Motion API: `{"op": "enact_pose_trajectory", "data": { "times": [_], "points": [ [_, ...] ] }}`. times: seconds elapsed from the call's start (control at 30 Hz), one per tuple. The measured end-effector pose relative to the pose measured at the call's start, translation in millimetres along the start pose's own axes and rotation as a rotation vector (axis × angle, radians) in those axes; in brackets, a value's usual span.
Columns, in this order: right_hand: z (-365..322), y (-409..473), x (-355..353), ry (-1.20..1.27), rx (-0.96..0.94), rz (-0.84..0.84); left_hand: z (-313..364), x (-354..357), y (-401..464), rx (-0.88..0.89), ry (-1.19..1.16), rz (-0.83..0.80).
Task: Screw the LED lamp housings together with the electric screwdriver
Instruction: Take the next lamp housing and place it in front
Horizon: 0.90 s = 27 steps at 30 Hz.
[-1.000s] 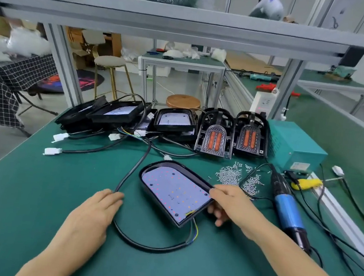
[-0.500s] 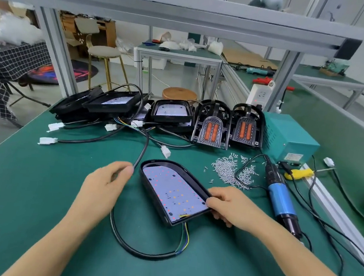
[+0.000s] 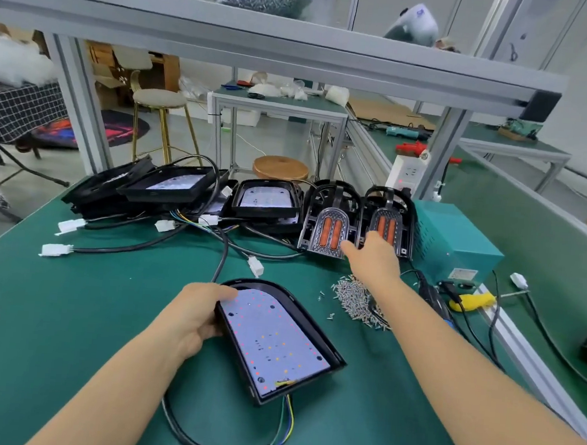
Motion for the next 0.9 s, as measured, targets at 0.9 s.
{"op": "enact_pose_trajectory", "data": {
  "times": [0.9],
  "points": [
    [2, -135, -21, 0.253, -0.408, -0.09, -6, 9, -15, -0.057, -0.579, -0.224]
  ]
}}
Point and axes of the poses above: each hand's wrist, its own y-axis towards the middle knuckle, its own x-axis out of the palm, z = x × y, the point moved 4 cm from there along y, towards the middle knuckle, and after that the axes turned 2 degrees about -x, right-handed, at the moved point
